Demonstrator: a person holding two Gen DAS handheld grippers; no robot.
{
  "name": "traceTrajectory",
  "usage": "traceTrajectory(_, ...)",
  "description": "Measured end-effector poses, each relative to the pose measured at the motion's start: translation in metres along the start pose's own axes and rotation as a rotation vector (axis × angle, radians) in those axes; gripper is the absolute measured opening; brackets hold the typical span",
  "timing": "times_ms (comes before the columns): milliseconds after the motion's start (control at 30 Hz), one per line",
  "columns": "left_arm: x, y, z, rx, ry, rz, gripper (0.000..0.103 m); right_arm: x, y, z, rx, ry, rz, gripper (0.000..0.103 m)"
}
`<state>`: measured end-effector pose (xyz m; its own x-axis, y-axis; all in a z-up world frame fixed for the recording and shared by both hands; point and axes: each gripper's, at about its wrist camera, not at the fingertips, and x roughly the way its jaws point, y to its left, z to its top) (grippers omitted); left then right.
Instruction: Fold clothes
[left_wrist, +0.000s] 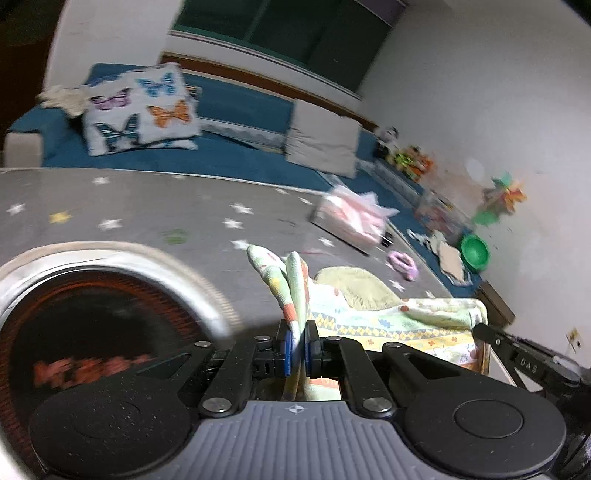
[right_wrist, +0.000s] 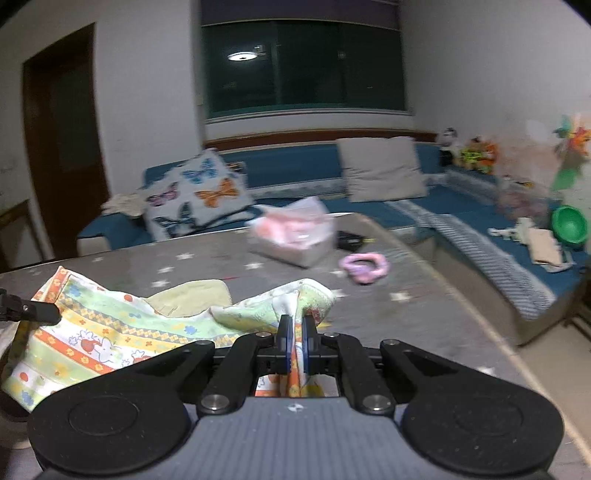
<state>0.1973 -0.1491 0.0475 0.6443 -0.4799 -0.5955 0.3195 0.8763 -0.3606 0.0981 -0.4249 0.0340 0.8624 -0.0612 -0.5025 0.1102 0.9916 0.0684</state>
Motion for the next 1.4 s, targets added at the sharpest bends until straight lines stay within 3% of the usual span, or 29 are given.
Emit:
traceTrajectory(133,0.026,-0.015,-0.004,0.105,0.022,0.108,0.016,0.018,-0.022,-0.007,0.023,0.061,-0.076,0.011)
traceTrajectory(300,0.025,-0.010,-0.002,0.120,0.017,0.126,0.017,0.029,-0.033,-0.014,0.049,0.088,-0.069,0.013)
traceTrajectory(600,0.061,-0.037,0.003,0.179,0.074,0.018,0.017,0.066,0.004,-0.014,0.030,0.153,0.103,0.013)
traceTrajectory(733,0.083,-0.045,0.005,0.195,0.086,-0.002,0.017,0.085,0.013,-0.015,0.022,0.176,0.118,0.014)
traceTrajectory(900,0.114,-0.045,0.004,0.184,0.138,-0.010,0.017,0.099,0.017,-0.014,0.000,0.177,0.102,0.029)
traceTrajectory(967,0.121,-0.042,-0.001,0.179,0.147,0.000,0.017,0.099,0.016,-0.013,0.002,0.179,0.104,0.031)
traceTrajectory(1133,0.106,-0.039,-0.005,0.172,0.125,-0.014,0.019,0.077,0.017,-0.012,-0.009,0.164,0.131,0.038)
traceTrajectory(1200,0.093,-0.042,-0.009,0.187,0.110,-0.018,0.025,0.064,0.021,-0.015,-0.025,0.159,0.152,0.045)
traceTrajectory(1400,0.055,-0.050,-0.033,0.245,0.089,-0.026,0.035,0.027,0.037,-0.034,-0.090,0.154,0.174,0.054)
